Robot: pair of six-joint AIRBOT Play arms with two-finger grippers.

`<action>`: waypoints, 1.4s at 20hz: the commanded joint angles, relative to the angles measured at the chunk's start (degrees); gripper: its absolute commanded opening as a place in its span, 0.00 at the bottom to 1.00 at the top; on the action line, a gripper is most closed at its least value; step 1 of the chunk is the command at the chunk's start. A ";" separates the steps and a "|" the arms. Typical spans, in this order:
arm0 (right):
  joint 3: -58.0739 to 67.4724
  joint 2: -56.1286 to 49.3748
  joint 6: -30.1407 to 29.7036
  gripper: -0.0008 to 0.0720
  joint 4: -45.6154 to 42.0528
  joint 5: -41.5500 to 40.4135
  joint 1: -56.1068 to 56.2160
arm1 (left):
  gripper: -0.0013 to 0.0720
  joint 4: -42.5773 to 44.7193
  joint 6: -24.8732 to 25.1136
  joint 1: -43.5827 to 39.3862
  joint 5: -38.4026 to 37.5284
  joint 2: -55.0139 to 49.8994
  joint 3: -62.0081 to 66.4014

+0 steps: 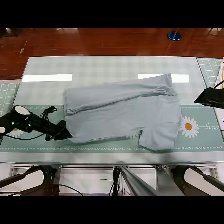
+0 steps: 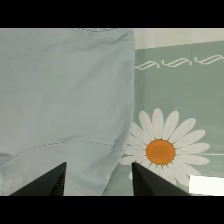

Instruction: Fold the shirts.

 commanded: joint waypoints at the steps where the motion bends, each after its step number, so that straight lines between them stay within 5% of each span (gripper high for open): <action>1: -0.02 0.07 0.00 0.66 0.04 -0.02 -0.04 | 0.06 0.15 0.07 0.00 11.19 -0.07 0.13; 7: -4.20 0.04 0.00 0.77 -2.82 0.22 -3.13 | 0.06 0.09 3.34 0.00 7.21 1.09 0.13; 11: -16.74 0.04 -2.95 0.77 4.72 0.31 -12.15 | 0.06 0.09 3.72 0.00 6.64 2.10 0.15; 20: -30.93 -0.02 -4.57 0.76 11.47 -15.37 -13.40 | 0.06 0.09 5.01 0.00 6.64 2.21 0.15; 26: -33.55 -1.16 -2.05 0.71 13.18 -23.98 -4.66 | 0.06 0.09 5.22 0.00 6.64 2.21 0.15; 28: -33.53 -4.13 -0.66 0.54 13.25 -23.93 -2.08 | 0.06 0.11 6.05 0.02 6.64 2.21 0.15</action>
